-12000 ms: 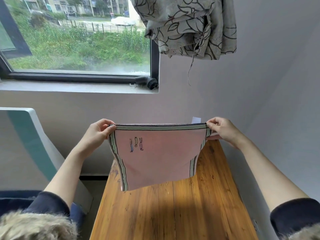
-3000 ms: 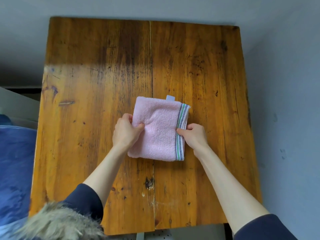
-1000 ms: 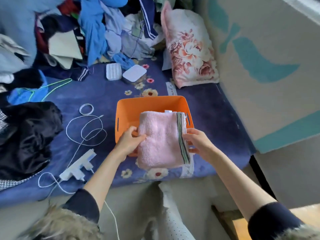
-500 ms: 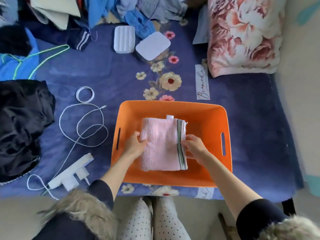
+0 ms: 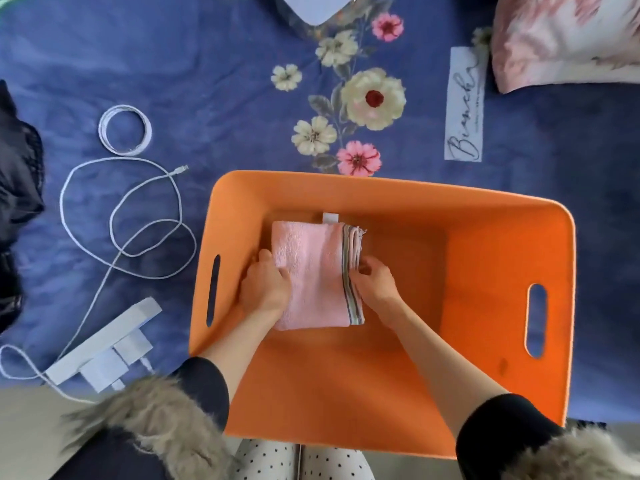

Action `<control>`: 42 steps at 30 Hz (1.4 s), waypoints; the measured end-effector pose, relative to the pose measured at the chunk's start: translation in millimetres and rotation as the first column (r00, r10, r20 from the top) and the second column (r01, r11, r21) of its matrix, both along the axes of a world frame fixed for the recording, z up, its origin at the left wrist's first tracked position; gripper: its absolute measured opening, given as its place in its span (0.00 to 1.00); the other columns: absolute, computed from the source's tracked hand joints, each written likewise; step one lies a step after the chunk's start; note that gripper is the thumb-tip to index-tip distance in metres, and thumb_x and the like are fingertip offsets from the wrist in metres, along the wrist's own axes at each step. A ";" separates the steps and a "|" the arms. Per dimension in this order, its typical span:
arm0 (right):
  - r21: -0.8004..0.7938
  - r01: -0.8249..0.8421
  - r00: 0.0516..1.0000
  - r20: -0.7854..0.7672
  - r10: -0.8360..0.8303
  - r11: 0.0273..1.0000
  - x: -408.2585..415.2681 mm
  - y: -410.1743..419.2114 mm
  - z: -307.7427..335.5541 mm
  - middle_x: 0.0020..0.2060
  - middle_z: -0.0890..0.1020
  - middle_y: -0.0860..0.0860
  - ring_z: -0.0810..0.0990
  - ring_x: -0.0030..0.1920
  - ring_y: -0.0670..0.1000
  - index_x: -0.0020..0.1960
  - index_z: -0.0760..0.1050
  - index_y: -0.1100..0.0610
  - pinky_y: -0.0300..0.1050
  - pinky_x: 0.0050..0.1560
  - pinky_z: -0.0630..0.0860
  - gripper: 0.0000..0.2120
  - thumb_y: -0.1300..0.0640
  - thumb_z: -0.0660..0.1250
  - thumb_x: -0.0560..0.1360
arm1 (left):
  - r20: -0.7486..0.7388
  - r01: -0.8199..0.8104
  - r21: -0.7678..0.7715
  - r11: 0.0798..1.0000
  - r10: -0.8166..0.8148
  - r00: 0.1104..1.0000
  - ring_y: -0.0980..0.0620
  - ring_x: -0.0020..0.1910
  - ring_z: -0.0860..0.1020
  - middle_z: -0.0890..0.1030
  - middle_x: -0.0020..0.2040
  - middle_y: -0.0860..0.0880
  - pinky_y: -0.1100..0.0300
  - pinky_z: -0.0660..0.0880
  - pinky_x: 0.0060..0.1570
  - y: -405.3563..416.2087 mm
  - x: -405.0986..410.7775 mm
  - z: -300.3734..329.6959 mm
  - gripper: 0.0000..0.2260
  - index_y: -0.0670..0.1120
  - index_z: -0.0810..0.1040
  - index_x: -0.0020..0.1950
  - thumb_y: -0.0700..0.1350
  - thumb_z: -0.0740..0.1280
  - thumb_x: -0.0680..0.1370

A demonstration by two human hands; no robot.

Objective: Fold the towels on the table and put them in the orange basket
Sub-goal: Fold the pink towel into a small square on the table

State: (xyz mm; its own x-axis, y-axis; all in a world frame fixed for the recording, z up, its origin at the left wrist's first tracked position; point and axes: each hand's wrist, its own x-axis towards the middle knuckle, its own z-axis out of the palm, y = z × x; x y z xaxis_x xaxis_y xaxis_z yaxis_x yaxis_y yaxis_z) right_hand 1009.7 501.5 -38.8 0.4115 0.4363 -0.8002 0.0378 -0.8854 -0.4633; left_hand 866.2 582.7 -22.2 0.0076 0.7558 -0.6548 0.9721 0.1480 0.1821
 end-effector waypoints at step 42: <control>-0.190 -0.788 0.486 0.392 0.781 0.585 11.4 -69.8 103.6 0.77 0.49 0.52 0.49 0.76 0.55 0.76 0.42 0.46 0.57 0.73 0.50 0.36 0.45 0.61 0.77 | 0.120 0.647 -0.062 0.760 -0.638 0.761 0.47 0.76 0.41 0.40 0.78 0.47 0.49 0.46 0.73 -30.8 6.1 97.1 0.33 0.54 0.45 0.77 0.61 0.57 0.78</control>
